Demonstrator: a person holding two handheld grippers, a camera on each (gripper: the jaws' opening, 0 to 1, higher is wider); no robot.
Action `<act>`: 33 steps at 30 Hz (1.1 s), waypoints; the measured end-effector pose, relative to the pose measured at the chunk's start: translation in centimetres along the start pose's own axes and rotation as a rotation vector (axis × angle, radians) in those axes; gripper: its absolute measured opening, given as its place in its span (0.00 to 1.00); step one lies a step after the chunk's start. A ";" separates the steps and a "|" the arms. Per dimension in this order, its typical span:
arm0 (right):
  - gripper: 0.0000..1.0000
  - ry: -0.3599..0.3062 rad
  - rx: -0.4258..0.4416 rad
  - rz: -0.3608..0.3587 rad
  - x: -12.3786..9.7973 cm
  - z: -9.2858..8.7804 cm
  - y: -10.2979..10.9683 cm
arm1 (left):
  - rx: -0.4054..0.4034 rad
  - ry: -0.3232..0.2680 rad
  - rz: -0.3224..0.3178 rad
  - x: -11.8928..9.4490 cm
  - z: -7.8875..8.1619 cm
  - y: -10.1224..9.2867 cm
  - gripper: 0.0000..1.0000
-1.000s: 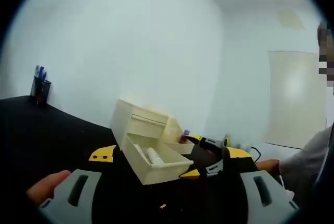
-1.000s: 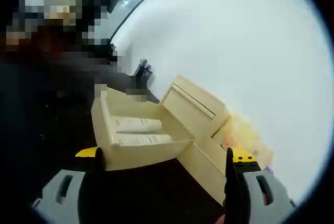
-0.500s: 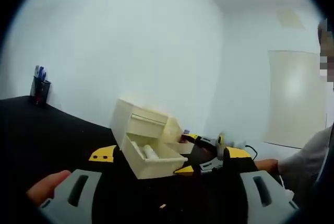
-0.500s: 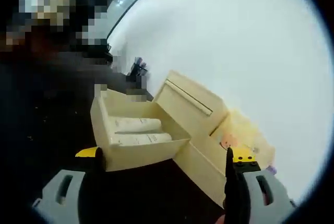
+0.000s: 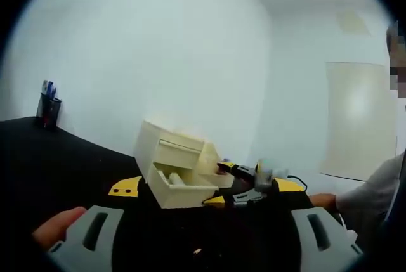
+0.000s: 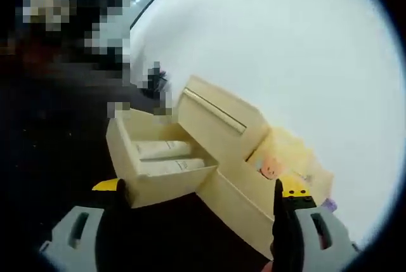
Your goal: Open the drawer, pick up the cosmetic bottles from the table one by one, place them into the drawer, release the gripper, close the drawer, and move the gripper away
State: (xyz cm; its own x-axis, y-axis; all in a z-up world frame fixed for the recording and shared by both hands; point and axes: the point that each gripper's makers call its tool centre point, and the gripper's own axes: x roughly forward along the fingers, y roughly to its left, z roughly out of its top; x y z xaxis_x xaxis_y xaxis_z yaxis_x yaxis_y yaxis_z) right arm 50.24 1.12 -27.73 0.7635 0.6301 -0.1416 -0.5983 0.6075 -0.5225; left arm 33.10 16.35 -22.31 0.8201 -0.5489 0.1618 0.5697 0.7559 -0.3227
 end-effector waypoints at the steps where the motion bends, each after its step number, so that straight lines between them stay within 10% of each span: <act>1: 0.91 0.003 0.005 -0.002 0.1 -0.1 -0.1 | 0.000 -0.001 0.000 0.0 0.0 0.0 0.76; 33: 0.89 0.052 0.010 -0.098 2.5 -0.7 -2.7 | 0.018 0.025 0.000 -0.1 -0.2 0.3 0.73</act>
State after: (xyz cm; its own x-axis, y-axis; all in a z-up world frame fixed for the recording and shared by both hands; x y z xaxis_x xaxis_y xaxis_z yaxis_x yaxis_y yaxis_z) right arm 53.98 0.73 -27.27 0.8298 0.5417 -0.1343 -0.5227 0.6697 -0.5275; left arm 33.20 16.55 -22.57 0.8188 -0.5571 0.1383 0.5704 0.7625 -0.3054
